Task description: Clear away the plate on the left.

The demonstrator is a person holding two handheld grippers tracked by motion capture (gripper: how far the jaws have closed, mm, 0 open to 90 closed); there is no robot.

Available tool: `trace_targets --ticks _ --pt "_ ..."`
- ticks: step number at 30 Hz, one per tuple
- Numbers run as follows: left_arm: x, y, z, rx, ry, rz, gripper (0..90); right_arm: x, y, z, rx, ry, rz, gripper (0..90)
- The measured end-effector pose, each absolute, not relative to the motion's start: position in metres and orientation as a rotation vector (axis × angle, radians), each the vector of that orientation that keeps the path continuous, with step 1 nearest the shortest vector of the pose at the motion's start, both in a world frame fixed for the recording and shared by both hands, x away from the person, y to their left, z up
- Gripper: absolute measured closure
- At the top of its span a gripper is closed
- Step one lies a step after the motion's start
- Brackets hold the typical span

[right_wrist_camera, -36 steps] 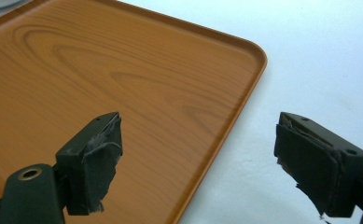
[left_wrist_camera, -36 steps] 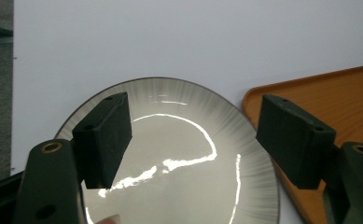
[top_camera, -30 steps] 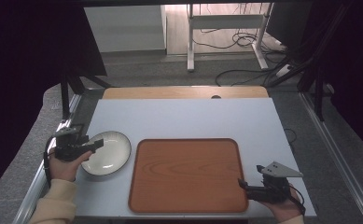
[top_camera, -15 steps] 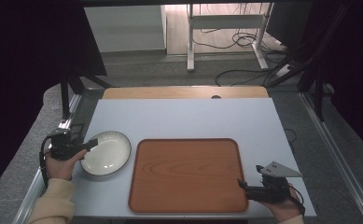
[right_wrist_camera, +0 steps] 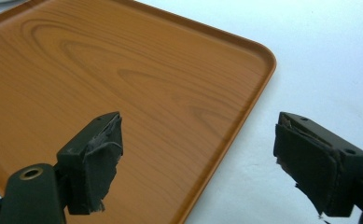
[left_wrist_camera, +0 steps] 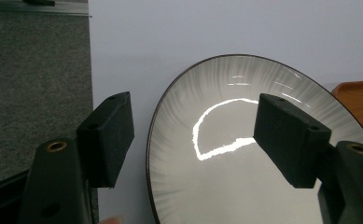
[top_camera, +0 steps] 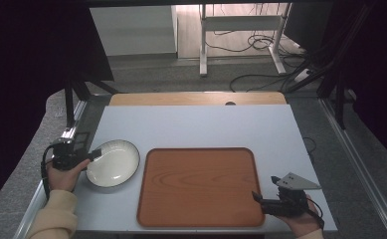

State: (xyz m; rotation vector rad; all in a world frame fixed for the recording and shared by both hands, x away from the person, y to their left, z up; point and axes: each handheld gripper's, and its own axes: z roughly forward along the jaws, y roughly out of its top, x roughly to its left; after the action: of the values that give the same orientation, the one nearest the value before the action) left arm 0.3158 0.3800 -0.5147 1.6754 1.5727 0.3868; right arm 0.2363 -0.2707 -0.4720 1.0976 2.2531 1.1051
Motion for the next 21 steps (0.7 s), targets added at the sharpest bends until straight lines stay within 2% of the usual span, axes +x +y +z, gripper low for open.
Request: trace_targets --ticks 7,15,21 --pt "0.319 0.386 -0.525 1.667 1.584 0.325 31.1 0.237 -0.271 -0.473 1.105 2.253 1.096 16.5" --pt "0.320 0.385 -0.526 1.687 1.580 0.333 32.6 0.237 -0.271 -0.473 1.107 2.257 1.092 16.5" --pt "0.322 0.392 -0.535 1.644 1.595 0.263 39.1 0.237 -0.271 -0.474 1.107 2.257 1.090 16.6"
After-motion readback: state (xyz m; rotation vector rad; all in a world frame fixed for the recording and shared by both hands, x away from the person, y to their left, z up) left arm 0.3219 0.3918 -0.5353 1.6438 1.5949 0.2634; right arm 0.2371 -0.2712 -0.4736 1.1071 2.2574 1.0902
